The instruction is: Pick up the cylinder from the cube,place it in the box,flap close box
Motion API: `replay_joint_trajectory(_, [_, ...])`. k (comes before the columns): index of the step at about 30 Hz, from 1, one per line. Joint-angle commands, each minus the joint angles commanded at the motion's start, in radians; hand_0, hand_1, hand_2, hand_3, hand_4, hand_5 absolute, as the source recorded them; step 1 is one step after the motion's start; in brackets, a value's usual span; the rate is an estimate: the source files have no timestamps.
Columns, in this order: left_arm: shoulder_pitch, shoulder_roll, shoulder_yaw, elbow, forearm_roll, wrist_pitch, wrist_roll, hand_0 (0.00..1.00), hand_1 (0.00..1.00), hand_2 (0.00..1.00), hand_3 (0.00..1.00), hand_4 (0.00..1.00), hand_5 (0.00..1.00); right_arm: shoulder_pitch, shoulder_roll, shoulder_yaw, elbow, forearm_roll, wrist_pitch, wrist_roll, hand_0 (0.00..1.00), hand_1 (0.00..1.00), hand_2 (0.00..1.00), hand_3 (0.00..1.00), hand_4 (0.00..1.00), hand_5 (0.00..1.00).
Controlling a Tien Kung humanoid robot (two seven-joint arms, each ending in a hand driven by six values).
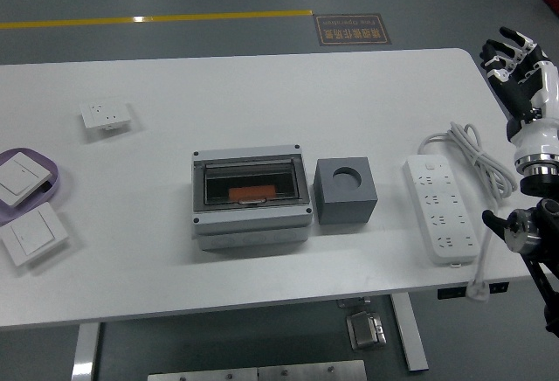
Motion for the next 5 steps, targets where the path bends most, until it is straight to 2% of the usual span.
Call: replay_joint_trajectory(5, [0.002, 0.002, -0.001, 0.002, 0.001, 0.000, 0.000, 0.635, 0.625, 0.569, 0.652, 0.714, 0.295, 0.004, -0.005, -0.007, 0.000, 0.001, 0.000, 0.000, 0.694, 0.638, 0.664, 0.705, 0.799, 0.266])
